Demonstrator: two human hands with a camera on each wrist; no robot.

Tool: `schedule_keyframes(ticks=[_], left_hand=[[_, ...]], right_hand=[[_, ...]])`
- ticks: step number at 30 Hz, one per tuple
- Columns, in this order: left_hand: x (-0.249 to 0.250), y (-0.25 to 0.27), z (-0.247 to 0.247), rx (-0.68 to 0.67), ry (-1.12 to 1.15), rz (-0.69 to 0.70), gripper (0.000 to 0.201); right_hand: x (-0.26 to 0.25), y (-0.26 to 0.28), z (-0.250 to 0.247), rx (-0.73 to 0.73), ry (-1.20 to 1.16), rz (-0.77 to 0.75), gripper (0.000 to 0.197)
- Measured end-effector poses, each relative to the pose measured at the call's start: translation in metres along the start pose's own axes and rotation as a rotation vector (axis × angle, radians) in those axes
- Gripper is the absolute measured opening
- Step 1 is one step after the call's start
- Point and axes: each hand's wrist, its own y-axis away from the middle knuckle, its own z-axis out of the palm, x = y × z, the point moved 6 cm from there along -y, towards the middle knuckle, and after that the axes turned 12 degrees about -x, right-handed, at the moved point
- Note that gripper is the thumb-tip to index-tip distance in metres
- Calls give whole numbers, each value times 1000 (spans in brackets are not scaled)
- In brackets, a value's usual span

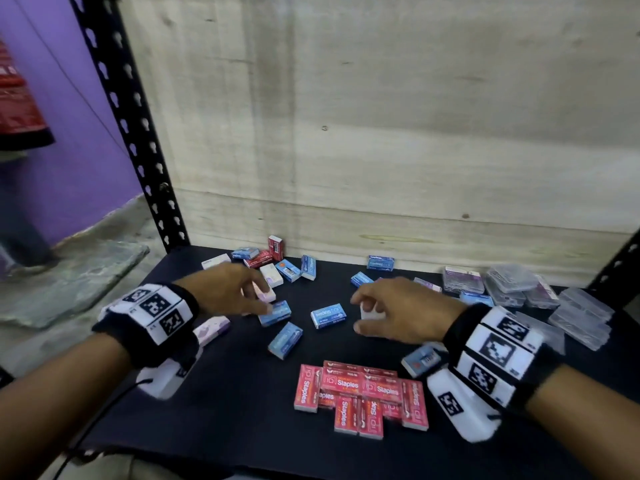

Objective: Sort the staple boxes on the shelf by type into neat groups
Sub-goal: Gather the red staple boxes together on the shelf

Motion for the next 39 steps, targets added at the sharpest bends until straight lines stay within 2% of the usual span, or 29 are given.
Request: schedule_keyframes(ticks=[4,7,13,17,19,21,24,27,31,34,39], left_hand=[[-34,-25,-36,153,-74,-72,42],[-49,-46,-48,193,-129,-85,43],[-61,-77,-51,162,-145,-33,35],[-69,-77,-54,199,-143,-55,10],[-74,-76,-54,183,-162,-81,8],[-76,-76,-54,150,-191,-103,12],[-66,-81,-52,105,-219,-81,31],[-57,-90,-50,97,-230,-71,40],[-52,-95,-52,93,-183,-81,37],[-46,-87,-54,100,-234,-115,33],[-16,-51,-55,94,-320,-73,34]], right_hand=[[-22,-53,-35,79,76,-27,42],[-36,-95,-54,92,164,-32,42],[-64,-168,-69,60,279,-85,52],[-75,-198,-69,17,361,-122,63],[-78,-207,-70,13,383,-140,62],[-80,-213,-69,23,400,-148,53],[-80,-216,-69,93,397,-163,31],[-76,-213,-70,143,370,-167,29],[-65,-191,-78,195,275,-183,27],[-58,-163,-85,218,195,-221,34],[-42,-96,-80,150,48,-194,39]])
